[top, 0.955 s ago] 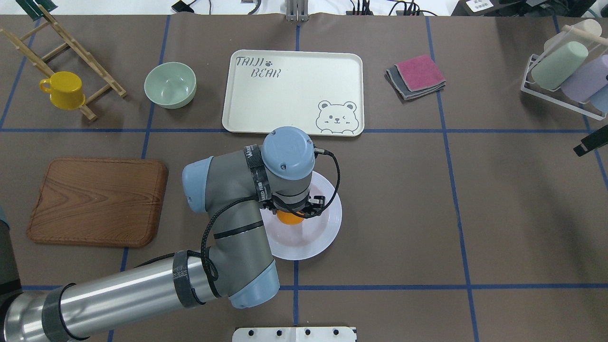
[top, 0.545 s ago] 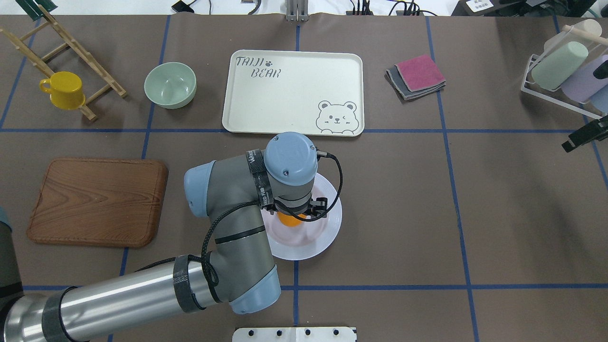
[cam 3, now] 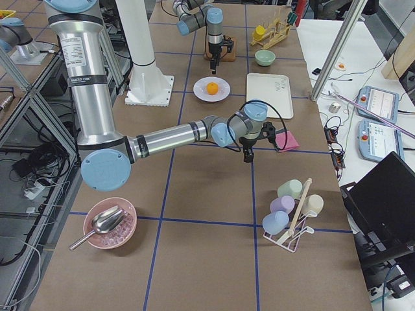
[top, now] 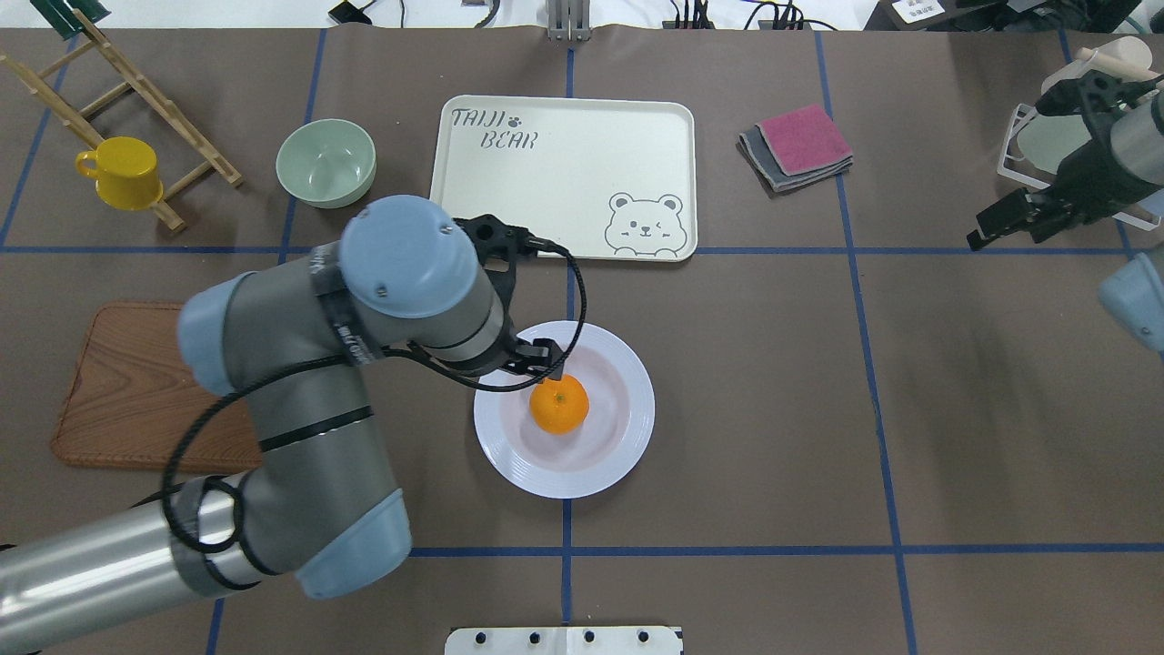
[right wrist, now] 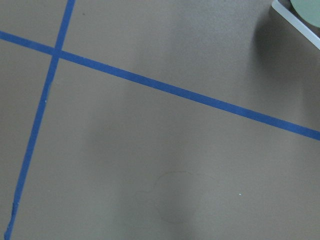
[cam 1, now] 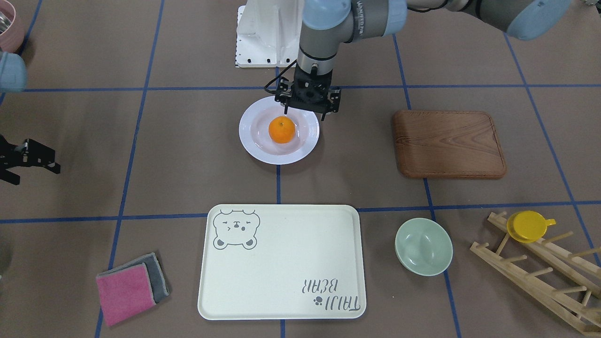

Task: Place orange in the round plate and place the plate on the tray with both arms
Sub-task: 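Open the left gripper and withdraw it while the right arm reaches toward the plate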

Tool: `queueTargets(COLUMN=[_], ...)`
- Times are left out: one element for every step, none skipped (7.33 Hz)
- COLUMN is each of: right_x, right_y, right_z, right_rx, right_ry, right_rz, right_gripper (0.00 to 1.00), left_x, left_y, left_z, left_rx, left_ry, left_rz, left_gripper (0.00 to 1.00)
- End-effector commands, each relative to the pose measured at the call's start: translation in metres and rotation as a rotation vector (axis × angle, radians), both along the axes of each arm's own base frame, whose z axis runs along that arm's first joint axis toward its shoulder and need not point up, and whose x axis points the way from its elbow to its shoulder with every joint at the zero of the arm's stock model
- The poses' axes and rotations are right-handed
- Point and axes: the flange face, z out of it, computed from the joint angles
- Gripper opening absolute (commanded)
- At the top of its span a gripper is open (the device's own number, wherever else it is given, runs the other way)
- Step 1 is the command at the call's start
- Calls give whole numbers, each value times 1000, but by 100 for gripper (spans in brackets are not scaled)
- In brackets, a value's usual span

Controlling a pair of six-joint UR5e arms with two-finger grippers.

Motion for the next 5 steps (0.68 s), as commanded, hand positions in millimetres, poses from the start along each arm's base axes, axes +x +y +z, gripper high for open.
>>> queueTargets(right_x=[-73,-112,-157,-192,-220], right_y=[9,21,47,76,108], right_z=[-41,-78,-99,-117,-133], right_rx=[-82,-122,-155,-197,-248], right_ry=[-150,-226,-316,-441,-576], right_rz=[101,172,245,348,404], right_gripper=[100,100,100,100,100], left_x=[-73,-98,-118,-149,-173], left_y=[-6,-21,-31,-50,-63], left_z=[39,61,93,110,121], left_rx=[82,132,137,142,145], left_ry=[-21,-62,-100,-113,-105], left_rz=[0,18,39,52,89], left_gripper=[99,99,99,99,99])
